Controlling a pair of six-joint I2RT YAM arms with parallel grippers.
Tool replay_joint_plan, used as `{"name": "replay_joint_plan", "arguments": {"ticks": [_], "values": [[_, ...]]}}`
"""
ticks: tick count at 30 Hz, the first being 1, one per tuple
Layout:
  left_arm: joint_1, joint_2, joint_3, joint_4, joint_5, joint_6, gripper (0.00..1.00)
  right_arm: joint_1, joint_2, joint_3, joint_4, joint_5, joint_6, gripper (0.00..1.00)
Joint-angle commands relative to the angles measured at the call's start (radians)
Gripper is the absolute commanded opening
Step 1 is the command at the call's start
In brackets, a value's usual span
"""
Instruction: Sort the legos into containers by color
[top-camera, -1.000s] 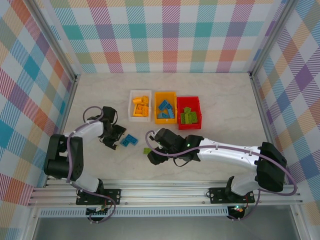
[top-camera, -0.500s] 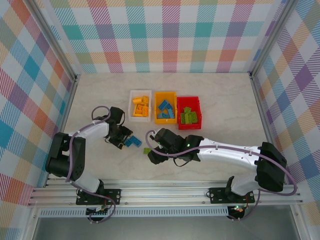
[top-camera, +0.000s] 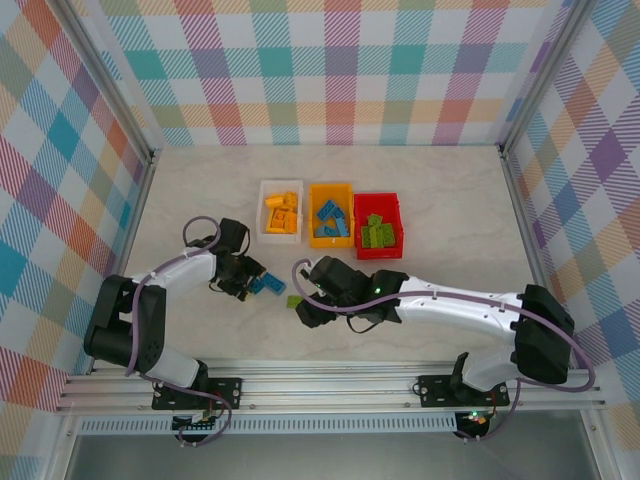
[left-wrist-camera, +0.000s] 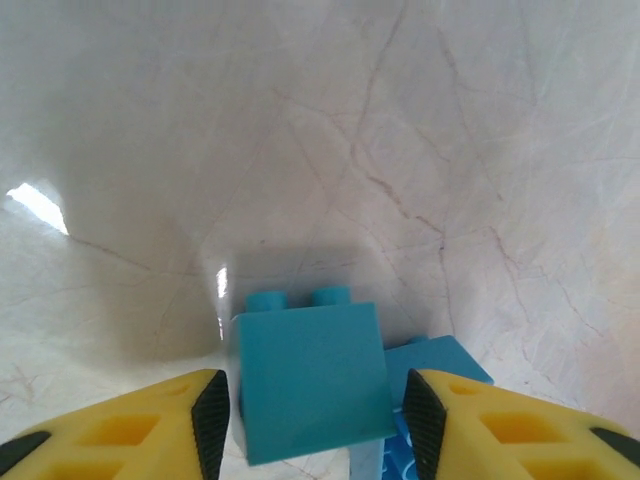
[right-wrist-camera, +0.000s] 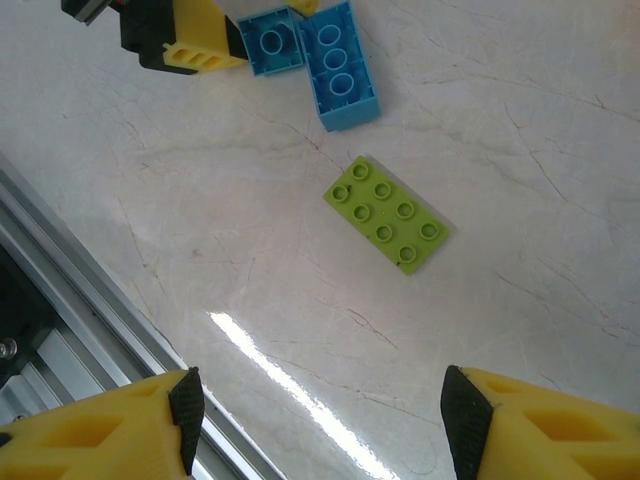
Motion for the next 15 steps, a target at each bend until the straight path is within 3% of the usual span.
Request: {"name": "replay_joint_plan", "arguments": {"ticks": [1, 8, 11, 15], "values": [[-0.015, 0.023, -0.006, -0.036, -0.023, 0.022, 0.48, 0.007, -0.053, 0.0, 0.046, -0.027, 0.018, 0.66], [-0.015, -0.005, -0.003, -0.087, -0.072, 0.053, 0.5, 0.008, -0.168, -0.083, 0.222, -0.122, 0.023, 0.69], [-0.017, -0.001, -0.003, -0.085, -0.069, 0.06, 0.54, 0.008, -0.159, -0.061, 0.206, -0.123, 0.022, 0.69], [-0.021, 0.019, -0.001, -0.072, -0.057, 0.066, 0.52, 0.008, -0.142, -0.056, 0.194, -0.116, 0.028, 0.69]]}}
